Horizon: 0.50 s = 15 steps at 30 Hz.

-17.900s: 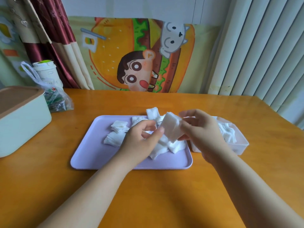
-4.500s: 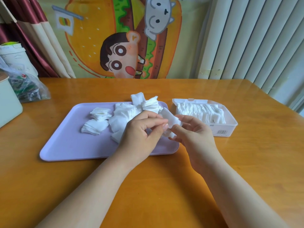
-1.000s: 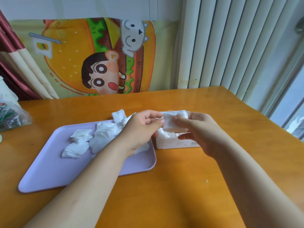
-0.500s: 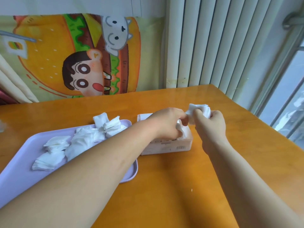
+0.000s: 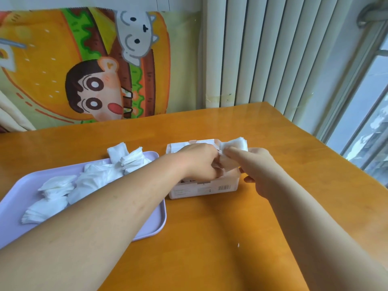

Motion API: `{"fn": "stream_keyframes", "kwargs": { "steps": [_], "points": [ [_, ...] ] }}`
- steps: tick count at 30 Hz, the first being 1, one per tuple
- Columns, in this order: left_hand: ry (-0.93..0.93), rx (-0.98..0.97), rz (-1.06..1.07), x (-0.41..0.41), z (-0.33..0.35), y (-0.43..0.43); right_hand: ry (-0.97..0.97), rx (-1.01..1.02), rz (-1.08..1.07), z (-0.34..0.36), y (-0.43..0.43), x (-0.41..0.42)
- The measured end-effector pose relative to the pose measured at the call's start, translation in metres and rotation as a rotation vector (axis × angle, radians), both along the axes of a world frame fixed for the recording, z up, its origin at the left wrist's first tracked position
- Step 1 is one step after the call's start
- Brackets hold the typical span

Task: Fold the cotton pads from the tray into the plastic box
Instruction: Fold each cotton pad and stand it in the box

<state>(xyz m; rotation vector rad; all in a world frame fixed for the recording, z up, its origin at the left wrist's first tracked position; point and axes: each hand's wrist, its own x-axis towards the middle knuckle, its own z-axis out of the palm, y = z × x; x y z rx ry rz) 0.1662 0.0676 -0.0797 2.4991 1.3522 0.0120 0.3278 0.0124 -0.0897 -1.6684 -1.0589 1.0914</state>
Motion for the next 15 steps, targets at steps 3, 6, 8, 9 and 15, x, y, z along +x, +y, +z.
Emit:
{"fn": "stream_keyframes", "kwargs": {
  "steps": [3, 6, 8, 9, 15],
  "points": [
    [0.029, 0.012, -0.006, 0.0, 0.002, -0.003, -0.036, 0.01, 0.011, -0.003, 0.005, -0.003],
    [0.091, 0.103, -0.024, -0.003, 0.004, -0.007, -0.165, 0.046, -0.028, -0.003, 0.011, -0.005],
    [0.133, 0.194, -0.028, -0.008, 0.006, -0.009, -0.275, 0.061, -0.024, -0.003, 0.017, -0.007],
    [0.141, 0.216, -0.032, -0.011, 0.007, -0.01, -0.351, 0.054, -0.018, -0.002, 0.019, -0.008],
    [0.138, 0.228, -0.046, -0.016, 0.007, -0.017, -1.06, -0.08, 0.097, 0.012, 0.028, -0.028]
  ]
}}
